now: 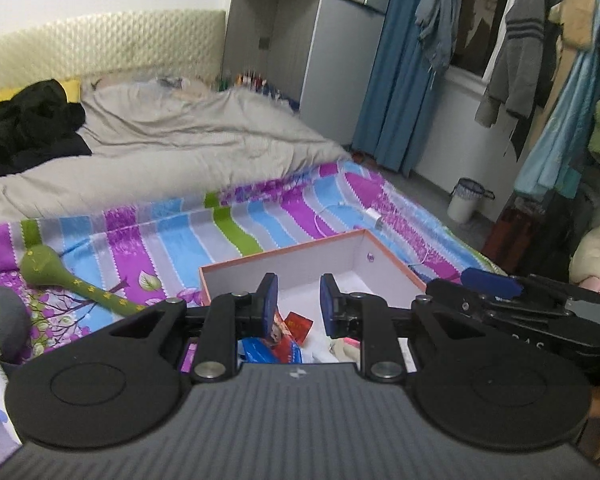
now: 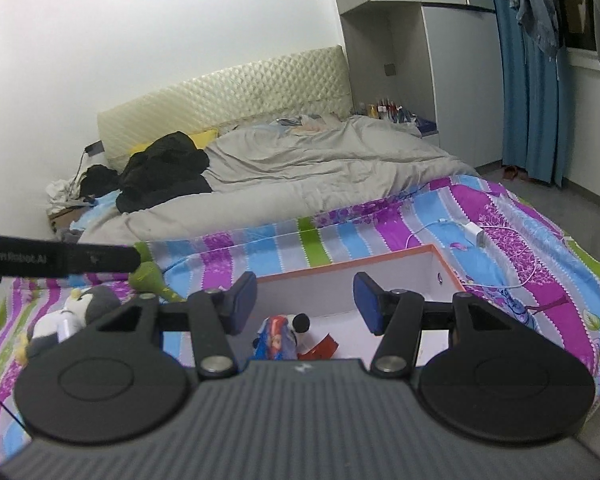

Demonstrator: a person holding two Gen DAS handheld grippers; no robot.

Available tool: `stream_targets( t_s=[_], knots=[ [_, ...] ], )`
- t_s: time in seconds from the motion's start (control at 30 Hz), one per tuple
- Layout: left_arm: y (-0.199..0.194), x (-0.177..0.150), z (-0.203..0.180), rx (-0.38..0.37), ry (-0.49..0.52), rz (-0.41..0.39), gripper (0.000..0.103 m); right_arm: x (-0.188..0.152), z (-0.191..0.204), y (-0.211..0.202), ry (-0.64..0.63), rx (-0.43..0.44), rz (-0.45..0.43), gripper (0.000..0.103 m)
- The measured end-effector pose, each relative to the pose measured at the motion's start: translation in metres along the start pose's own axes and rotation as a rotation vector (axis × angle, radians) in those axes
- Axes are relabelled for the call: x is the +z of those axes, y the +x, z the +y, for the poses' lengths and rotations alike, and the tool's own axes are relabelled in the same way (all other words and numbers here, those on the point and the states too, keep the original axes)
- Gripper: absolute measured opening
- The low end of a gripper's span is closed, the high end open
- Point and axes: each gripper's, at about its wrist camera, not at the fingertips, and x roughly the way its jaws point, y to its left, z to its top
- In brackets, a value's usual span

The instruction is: Organize soft objects

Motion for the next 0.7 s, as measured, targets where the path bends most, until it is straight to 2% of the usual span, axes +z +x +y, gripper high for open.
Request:
stream_targets(
  t_s=[0.37,0.5,0.7],
  knots=[
    [-0.064,-0.052,0.015,-0.012,-0.025,-0.060,0.027,-0.040,0.028,-0.034,-0.024,0.003,-0.004,0.056],
    [-0.074,-0.073,0.025,0.004,-0.045,-0.061,0.027,-0.057,0.036,-0.039,-0.011,0.023,0.020,0.056],
    [-0.082,-0.106,0.024,0.044,-0.018,-0.052,0.027,-0.077,0.047,-0.048,-0.013,0.017,0.031,0.056]
  ],
)
